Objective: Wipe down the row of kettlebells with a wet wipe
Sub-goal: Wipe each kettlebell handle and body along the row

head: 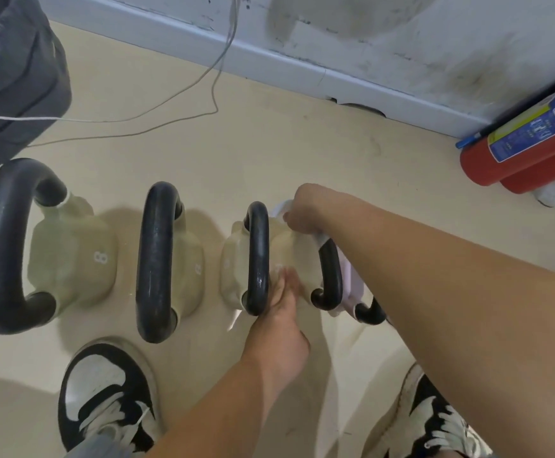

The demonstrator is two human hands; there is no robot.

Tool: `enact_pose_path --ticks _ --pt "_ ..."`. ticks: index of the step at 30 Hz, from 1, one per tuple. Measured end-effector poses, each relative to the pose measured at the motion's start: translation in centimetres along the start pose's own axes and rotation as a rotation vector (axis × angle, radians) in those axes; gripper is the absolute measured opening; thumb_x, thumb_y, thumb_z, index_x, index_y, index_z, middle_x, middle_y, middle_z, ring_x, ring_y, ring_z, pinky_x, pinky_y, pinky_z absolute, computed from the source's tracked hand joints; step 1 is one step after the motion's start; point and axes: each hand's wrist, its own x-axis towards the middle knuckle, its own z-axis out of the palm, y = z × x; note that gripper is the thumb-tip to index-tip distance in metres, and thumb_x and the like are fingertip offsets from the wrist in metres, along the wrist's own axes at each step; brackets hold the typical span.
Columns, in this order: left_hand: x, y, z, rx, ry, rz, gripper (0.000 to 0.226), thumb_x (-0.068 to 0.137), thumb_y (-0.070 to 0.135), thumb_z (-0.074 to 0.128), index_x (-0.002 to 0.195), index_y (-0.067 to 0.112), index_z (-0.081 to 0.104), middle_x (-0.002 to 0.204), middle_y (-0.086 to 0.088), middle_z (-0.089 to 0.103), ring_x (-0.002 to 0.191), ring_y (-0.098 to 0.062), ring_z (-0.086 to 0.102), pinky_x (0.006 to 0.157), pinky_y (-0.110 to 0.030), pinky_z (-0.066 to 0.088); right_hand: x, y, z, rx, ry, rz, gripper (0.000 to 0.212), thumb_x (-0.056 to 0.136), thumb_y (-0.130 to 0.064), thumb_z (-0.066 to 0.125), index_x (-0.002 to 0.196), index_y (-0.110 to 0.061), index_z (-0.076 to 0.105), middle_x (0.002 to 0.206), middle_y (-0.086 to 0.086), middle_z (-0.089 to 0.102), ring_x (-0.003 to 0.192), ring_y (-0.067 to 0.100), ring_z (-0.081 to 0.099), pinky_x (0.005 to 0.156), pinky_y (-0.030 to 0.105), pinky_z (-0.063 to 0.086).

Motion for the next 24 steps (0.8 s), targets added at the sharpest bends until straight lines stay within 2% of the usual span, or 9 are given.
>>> enact_pose_path --ticks 5,7,9,12,15,17,20,22,24 --pt "-0.1 0.4 0.2 0.066 0.05 0.039 0.09 0.096 0.0 0.047 0.163 0.027 -0.007 0.171 0.009 -0.01 0.157 -0.016 0.014 0.12 -0.023 0.022 3.8 -1.0 0.6 -0.184 -0.044 0.056 0.033 0.101 -0.035 0.048 0.122 -0.014 0.063 0.088 0.006 0.051 0.099 0.034 0.056 0.087 0.04 0.046" --pt "-0.2 0.1 0.3 0.027 0.037 0.014 0.094 0.093 -0.005 0.044 0.163 0.03 -0.008 0.17 0.017 -0.013 0.156 -0.01 0.013 0.115 -0.01 0.017 3.4 -0.7 0.8 -0.108 0.018 0.087 0.041 0.096 -0.051 0.05 0.116 -0.017 0.065 0.088 0.003 0.054 0.096 0.034 0.058 0.083 0.04 0.045" --pt "-0.1 0.0 0.3 -0.037 -0.001 -0.011 0.1 0.088 -0.012 0.038 0.162 0.034 -0.009 0.165 0.026 -0.021 0.155 0.001 0.002 0.097 0.01 0.0 1.9 -0.1 1.1 0.079 0.14 0.09 0.054 0.096 -0.068 0.042 0.114 -0.023 0.065 0.095 0.002 0.061 0.098 0.032 0.058 0.082 0.038 0.043" --pt "0.1 -0.1 0.4 -0.049 -0.029 -0.001 0.103 0.085 -0.014 0.037 0.162 0.037 -0.01 0.161 0.029 -0.025 0.153 0.005 -0.008 0.091 0.01 0.005 -2.2 0.9 3.0 0.357 0.393 0.023 0.07 0.106 -0.065 0.018 0.126 -0.016 0.063 0.108 0.009 0.068 0.093 0.03 0.057 0.077 0.037 0.039" --pt "-0.1 -0.3 0.1 -0.043 -0.036 -0.023 0.106 0.085 -0.011 0.039 0.16 0.044 -0.009 0.163 0.033 -0.018 0.154 -0.001 0.014 0.103 -0.01 0.029 -5.7 1.5 7.1 0.486 0.597 -0.018 0.054 0.108 -0.058 0.019 0.12 -0.015 0.048 0.092 0.005 0.065 0.082 0.03 0.062 0.064 0.038 0.039" --pt "0.0 -0.6 0.1 -0.042 -0.03 -0.008 0.105 0.087 -0.007 0.041 0.158 0.05 -0.011 0.163 0.036 -0.015 0.151 -0.005 0.027 0.105 -0.019 0.039 -7.3 2.0 10.3 0.461 0.619 -0.026 0.052 0.108 -0.056 0.027 0.134 -0.013 0.038 0.108 0.011 0.064 0.098 0.036 0.065 0.068 0.039 0.045" --pt "0.3 -0.9 0.3 -0.041 -0.036 0.014 0.096 0.094 0.001 0.044 0.159 0.049 -0.009 0.164 0.033 -0.015 0.153 -0.006 0.023 0.11 -0.017 0.03 -10.1 2.2 13.2 0.364 0.485 -0.045 0.078 0.11 -0.051 0.033 0.163 -0.01 -0.008 0.16 0.019 0.029 0.143 0.034 0.041 0.099 0.039 0.048" --pt "0.5 -0.8 0.7 -0.025 -0.018 0.044 0.083 0.102 0.015 0.045 0.16 0.037 -0.01 0.169 0.02 -0.011 0.157 -0.008 0.012 0.118 -0.017 0.02 -11.6 2.0 13.9 0.338 0.483 -0.092 0.085 0.108 -0.056 0.027 0.162 -0.014 -0.023 0.163 0.015 0.02 0.143 0.031 0.039 0.105 0.038 0.045" --pt "0.5 -0.7 1.0 0.059 0.028 0.069 0.08 0.102 0.019 0.05 0.163 0.022 -0.001 0.172 0.008 0.0 0.158 -0.012 0.011 0.121 -0.021 0.015 -11.8 2.1 13.6 0.346 0.517 -0.107 0.082 0.106 -0.058 0.02 0.163 -0.017 -0.021 0.161 0.013 0.024 0.142 0.029 0.041 0.107 0.038 0.043"
